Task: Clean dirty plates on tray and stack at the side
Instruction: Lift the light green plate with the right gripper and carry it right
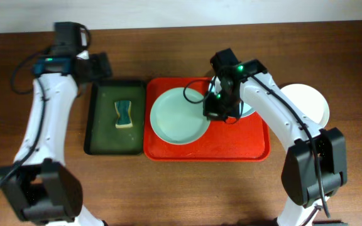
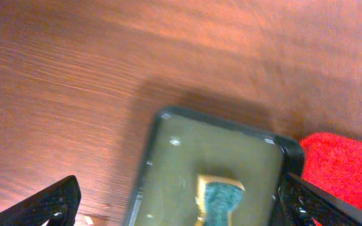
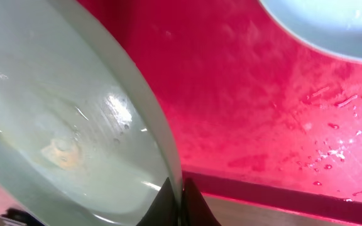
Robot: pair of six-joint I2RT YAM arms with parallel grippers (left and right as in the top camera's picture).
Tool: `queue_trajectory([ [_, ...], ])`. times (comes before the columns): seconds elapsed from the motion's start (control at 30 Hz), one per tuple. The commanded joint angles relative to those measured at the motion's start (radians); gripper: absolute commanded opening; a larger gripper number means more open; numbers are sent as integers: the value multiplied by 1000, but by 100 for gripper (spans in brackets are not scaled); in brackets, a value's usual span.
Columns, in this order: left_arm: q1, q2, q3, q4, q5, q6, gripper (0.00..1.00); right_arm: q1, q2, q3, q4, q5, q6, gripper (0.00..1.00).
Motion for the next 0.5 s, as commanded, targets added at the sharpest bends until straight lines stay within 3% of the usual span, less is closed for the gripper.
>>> queue_trajectory([
  [0.0,95,-44,20,-4,-24,13,99,52,-24,81,53,-7,55,4],
  [0.1,134,-44,20,-4,-24,13,99,148,-21,84,195,104,150,4],
  [0.3,135,-44,20,-4,-24,13,99,420,-19,83,311,635,171,4],
  [0.47,136,-44,20,-4,-24,13,99,605,-19,84,387,1092,37,4],
])
